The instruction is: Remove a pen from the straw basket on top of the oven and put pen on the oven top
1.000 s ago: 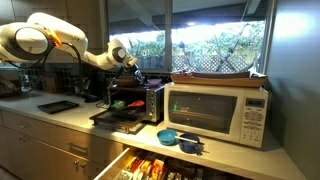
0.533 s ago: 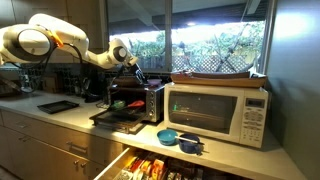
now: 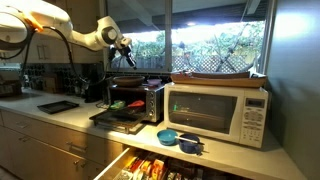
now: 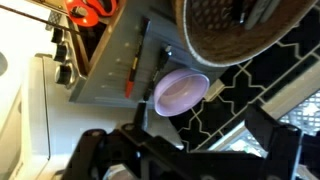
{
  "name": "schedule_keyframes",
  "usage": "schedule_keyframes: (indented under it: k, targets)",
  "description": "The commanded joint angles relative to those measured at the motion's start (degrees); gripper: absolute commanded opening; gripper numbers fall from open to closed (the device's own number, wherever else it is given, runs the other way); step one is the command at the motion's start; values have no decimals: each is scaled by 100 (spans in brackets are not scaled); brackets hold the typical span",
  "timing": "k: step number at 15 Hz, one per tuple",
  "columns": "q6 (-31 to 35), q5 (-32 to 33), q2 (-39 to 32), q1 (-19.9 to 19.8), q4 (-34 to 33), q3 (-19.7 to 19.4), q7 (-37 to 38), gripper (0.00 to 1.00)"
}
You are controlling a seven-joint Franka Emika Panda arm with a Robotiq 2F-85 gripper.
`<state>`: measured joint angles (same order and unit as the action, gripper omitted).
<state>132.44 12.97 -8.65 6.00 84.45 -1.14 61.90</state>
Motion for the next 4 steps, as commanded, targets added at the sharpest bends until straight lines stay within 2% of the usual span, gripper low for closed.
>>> schedule_keyframes:
  k: [1, 2, 3, 4]
  targets:
    - [343, -786, 979, -72, 757, 187, -1287, 100]
    - [453, -1107, 1060, -65, 792, 184, -1695, 100]
    - [144, -631, 678, -83, 283, 226, -1054, 100]
    - [189, -830, 834, -102, 367, 253, -1337, 100]
